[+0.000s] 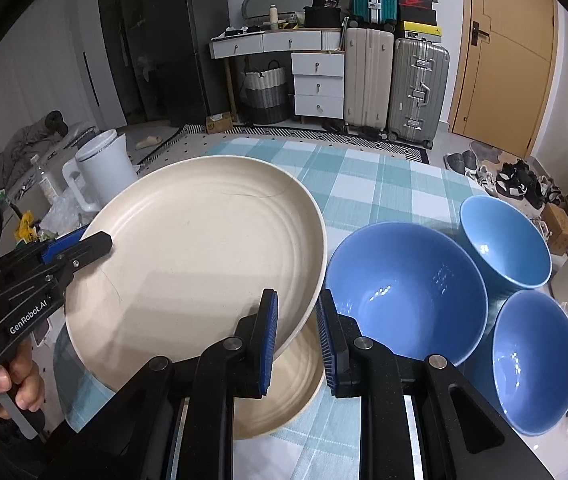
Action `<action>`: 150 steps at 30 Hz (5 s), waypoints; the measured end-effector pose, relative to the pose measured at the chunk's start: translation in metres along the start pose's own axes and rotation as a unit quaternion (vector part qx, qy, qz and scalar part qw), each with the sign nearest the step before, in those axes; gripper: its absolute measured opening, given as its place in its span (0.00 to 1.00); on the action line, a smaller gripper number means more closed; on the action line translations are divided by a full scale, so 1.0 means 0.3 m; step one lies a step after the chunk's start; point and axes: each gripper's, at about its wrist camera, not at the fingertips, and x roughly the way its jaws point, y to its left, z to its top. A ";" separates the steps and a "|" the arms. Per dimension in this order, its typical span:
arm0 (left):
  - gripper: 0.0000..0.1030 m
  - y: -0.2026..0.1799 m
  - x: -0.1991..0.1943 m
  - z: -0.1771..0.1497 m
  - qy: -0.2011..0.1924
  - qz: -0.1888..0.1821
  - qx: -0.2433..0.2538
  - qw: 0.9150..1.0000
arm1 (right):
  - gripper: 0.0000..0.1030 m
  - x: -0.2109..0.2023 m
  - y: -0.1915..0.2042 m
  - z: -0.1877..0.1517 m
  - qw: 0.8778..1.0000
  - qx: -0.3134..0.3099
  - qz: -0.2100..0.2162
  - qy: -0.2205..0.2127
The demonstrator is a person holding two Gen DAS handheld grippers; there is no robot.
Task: Organize plates and bowls
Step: 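Carry the left tool's cream plate over the plate stack while the right tool carries its plate, then lower the left tool's plate onto the stack and open it while the right tool releases its plate, then move the left tool to a blue bowl while the right tool approaches another blue bowl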
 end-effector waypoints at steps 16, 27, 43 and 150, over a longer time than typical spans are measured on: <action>0.18 0.047 0.100 -0.129 0.021 0.002 0.009 1.000 | 0.20 0.028 0.040 -0.115 1.000 -0.009 -0.014 -0.025; 0.18 0.052 0.190 -0.188 0.033 0.001 0.024 0.999 | 0.20 0.065 0.040 -0.189 0.999 -0.004 -0.026 -0.023; 0.18 0.079 0.354 -0.253 0.062 -0.002 0.028 0.998 | 0.20 0.145 0.035 -0.249 1.000 0.002 -0.030 -0.008; 0.99 -0.027 0.117 -0.126 0.016 -0.103 0.014 0.994 | 0.99 -0.262 -0.108 -0.240 0.991 0.037 -0.075 -0.103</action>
